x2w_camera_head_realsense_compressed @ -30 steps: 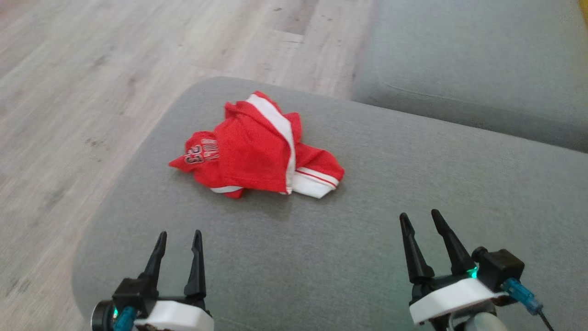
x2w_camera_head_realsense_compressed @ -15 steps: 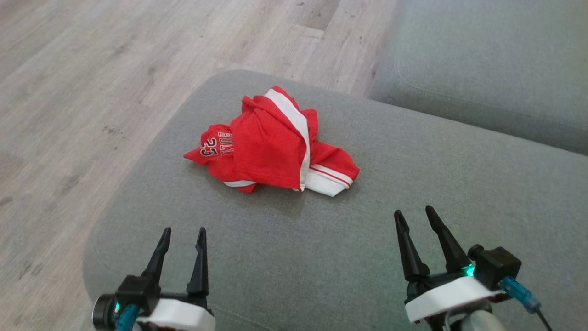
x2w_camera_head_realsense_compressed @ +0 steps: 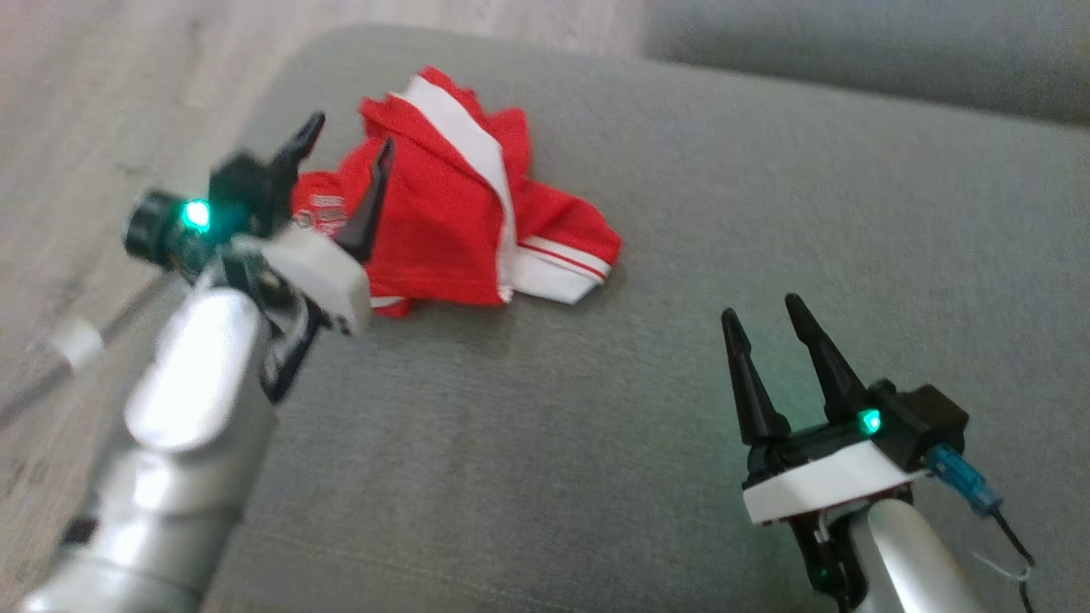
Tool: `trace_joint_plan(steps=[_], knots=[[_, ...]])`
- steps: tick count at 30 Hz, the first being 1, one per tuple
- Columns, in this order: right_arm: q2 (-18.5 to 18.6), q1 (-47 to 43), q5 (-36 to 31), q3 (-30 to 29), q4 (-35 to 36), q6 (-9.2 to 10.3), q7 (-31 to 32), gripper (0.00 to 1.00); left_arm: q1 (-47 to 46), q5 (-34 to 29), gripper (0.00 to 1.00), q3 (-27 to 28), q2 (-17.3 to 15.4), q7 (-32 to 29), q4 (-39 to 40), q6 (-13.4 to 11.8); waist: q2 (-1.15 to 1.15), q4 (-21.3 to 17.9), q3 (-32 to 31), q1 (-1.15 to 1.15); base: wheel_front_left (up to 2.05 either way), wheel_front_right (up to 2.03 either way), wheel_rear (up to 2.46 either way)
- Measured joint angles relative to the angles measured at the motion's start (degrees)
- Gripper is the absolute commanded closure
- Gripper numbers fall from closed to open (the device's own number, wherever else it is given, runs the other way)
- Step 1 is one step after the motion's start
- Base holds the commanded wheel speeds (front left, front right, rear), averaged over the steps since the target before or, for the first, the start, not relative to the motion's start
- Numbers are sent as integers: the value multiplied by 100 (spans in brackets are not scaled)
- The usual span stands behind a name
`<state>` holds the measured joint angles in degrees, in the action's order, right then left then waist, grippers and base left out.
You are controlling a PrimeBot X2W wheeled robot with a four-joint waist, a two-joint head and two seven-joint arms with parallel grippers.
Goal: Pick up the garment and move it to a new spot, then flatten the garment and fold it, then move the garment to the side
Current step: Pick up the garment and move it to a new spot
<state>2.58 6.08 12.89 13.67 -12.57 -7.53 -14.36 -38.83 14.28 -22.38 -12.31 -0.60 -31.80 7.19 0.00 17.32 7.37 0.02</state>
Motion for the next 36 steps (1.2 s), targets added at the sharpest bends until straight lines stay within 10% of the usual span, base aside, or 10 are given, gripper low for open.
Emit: trace_joint_plan(steps=[10, 18, 19, 20, 36], knots=[[12, 344, -47, 81, 62, 0, 0, 0, -1307, 1458, 0, -1165, -894, -1233, -1165, 40, 0, -730, 832, 0, 0, 0, 0], [18, 426, -313, 91, 166, 0, -1, 0, -1551, 2318, 0, -1642, -971, -1618, -1811, 40, 0, -1224, 1258, -1, 0, 0, 0], [18, 426, -313, 93, 165, 0, -1, 0, -1552, 2462, 35, -1669, -970, -1660, -1837, 40, 0, -1259, 1272, 0, 0, 0, 0], [18, 426, -313, 96, 163, 0, -1, 0, -1555, 2575, 100, -1722, -971, -1685, -1841, 40, 0, -1284, 1272, -1, 0, 0, 0], [16, 102, 24, 69, -68, 0, 0, 0, -2020, 2796, 100, -1639, -1042, 1390, -1627, 38, 0, -1252, 165, -3, 0, 0, 0]])
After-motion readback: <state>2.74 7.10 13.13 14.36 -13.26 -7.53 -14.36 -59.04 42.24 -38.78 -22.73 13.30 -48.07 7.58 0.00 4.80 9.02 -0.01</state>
